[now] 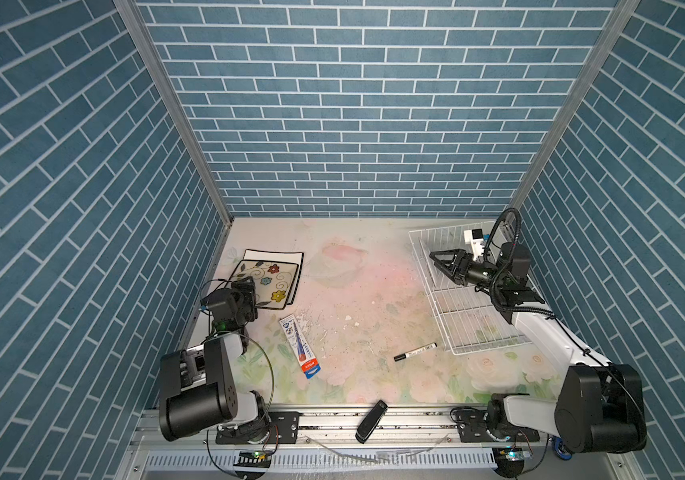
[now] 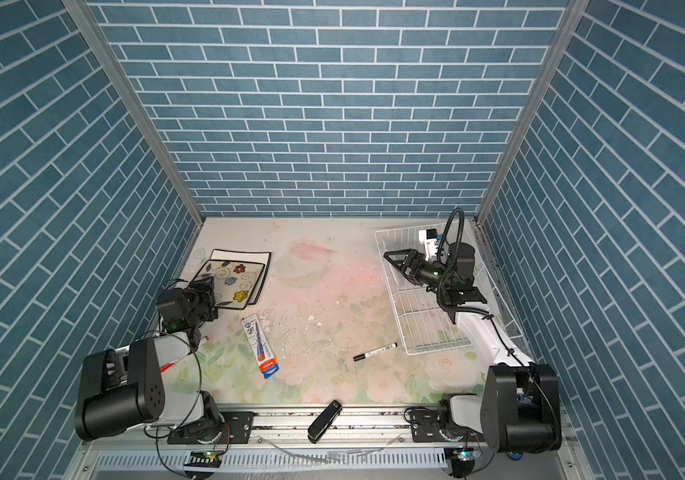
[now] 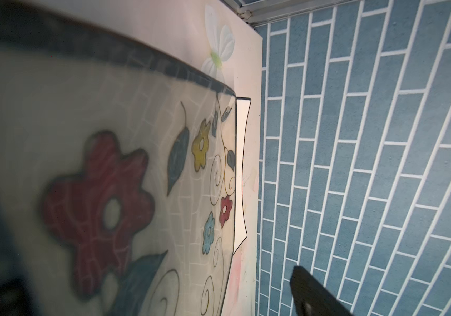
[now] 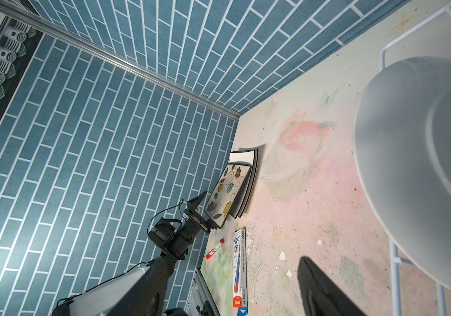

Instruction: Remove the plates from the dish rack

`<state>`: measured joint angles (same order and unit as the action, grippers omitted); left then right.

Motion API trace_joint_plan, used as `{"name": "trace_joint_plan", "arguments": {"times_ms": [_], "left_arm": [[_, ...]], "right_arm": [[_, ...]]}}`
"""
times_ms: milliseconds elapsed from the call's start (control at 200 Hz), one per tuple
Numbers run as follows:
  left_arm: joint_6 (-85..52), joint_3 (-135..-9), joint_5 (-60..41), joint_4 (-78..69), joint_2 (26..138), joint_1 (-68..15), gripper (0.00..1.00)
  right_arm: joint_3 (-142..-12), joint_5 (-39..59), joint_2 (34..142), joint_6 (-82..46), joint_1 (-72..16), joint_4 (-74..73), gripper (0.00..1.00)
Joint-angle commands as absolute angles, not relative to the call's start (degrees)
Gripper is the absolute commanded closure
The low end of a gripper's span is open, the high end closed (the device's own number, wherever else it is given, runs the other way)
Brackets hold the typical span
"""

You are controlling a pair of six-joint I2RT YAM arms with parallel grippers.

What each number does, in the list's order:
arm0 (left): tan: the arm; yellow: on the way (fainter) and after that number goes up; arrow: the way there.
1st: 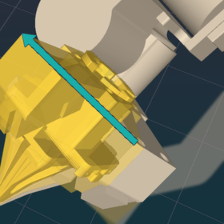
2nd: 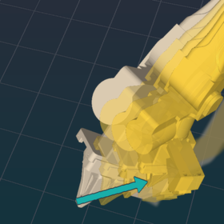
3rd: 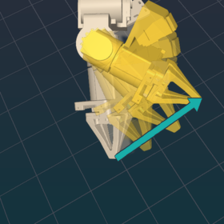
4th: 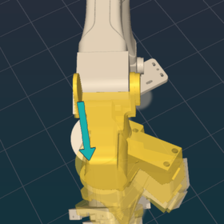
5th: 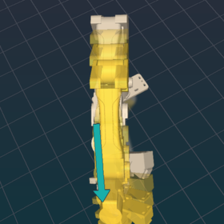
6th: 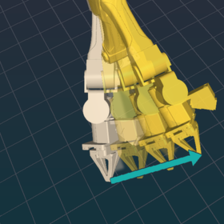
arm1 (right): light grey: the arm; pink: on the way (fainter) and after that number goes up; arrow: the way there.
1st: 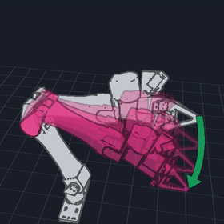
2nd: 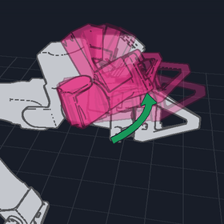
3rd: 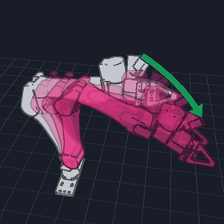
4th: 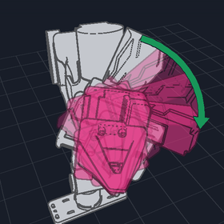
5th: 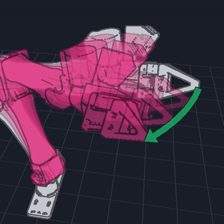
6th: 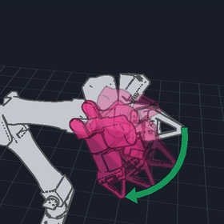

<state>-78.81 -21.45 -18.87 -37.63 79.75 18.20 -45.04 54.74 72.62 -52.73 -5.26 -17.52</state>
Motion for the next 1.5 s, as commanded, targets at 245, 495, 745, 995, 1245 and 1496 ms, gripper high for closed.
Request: {"name": "trace_joint_plan", "arguments": {"times_ms": [245,495,745,995,1245,1496], "left_arm": [[-73.4,-25.9,-15.7,-32.4,76.2,15.4,0.00],[-72.5,-28.3,-16.9,-30.4,79.5,15.5,0.00],[-69.5,-32.2,-15.8,-22.9,80.0,14.3,0.00],[-70.2,-34.0,-13.5,-18.7,81.4,13.4,0.00],[-70.6,-37.0,-10.3,-13.7,82.4,11.0,0.00],[-70.2,-39.8,-8.3,-6.9,83.5,9.9,0.00]], "right_arm": [[-46.4,54.8,70.3,-51.4,-4.9,-15.0,0.24],[-46.7,54.4,69.7,-50.9,-4.8,-13.7,0.24],[-47.5,53.5,69.2,-48.6,-4.8,-10.2,0.24],[-47.2,53.3,68.6,-48.6,-4.8,-10.0,0.24],[-47.6,52.8,67.8,-47.9,-4.8,-8.6,0.24],[-47.4,52.6,67.3,-47.7,-4.8,-8.3,0.24]]}}
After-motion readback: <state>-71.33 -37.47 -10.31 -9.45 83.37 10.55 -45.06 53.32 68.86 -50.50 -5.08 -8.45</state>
